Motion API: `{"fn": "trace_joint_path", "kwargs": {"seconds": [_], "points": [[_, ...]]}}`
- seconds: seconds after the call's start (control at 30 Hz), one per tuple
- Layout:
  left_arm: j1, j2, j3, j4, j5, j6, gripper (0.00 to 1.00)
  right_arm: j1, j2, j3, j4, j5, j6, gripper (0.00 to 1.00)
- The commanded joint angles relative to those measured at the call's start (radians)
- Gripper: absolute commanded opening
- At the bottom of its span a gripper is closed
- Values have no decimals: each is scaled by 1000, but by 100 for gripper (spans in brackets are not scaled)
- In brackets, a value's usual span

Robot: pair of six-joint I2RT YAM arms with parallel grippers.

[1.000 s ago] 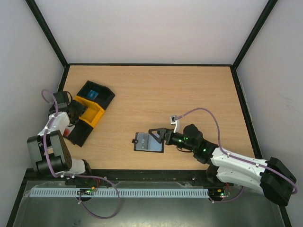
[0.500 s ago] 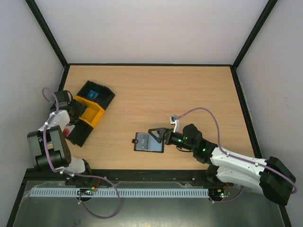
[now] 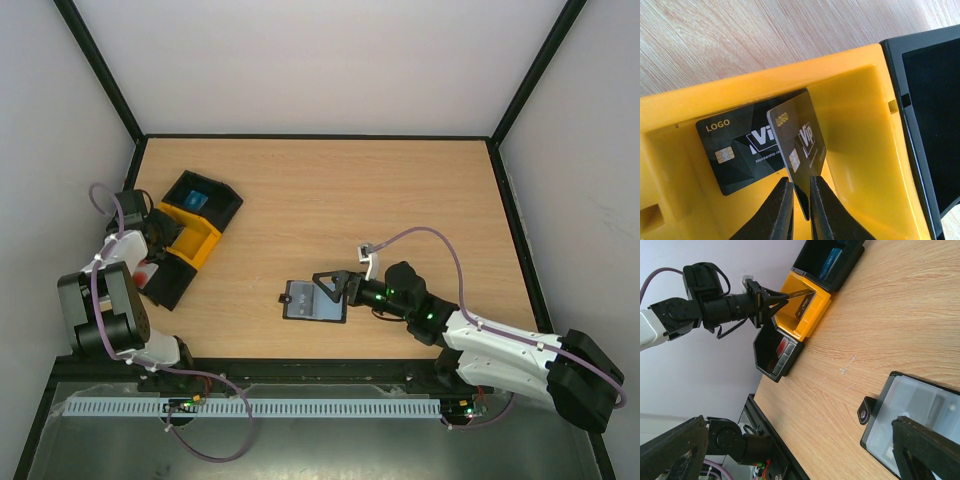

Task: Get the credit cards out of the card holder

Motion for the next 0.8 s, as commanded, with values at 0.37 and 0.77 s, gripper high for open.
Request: {"fn": "trace_joint_path", "kwargs": {"seconds": [0.37, 0.77], "points": [[6, 4, 52, -42, -22, -2, 16, 2, -2, 27, -19, 18, -2, 98], [5, -31, 81, -82, -37, -12, 34, 2, 29, 25, -56, 27, 8, 98]]}}
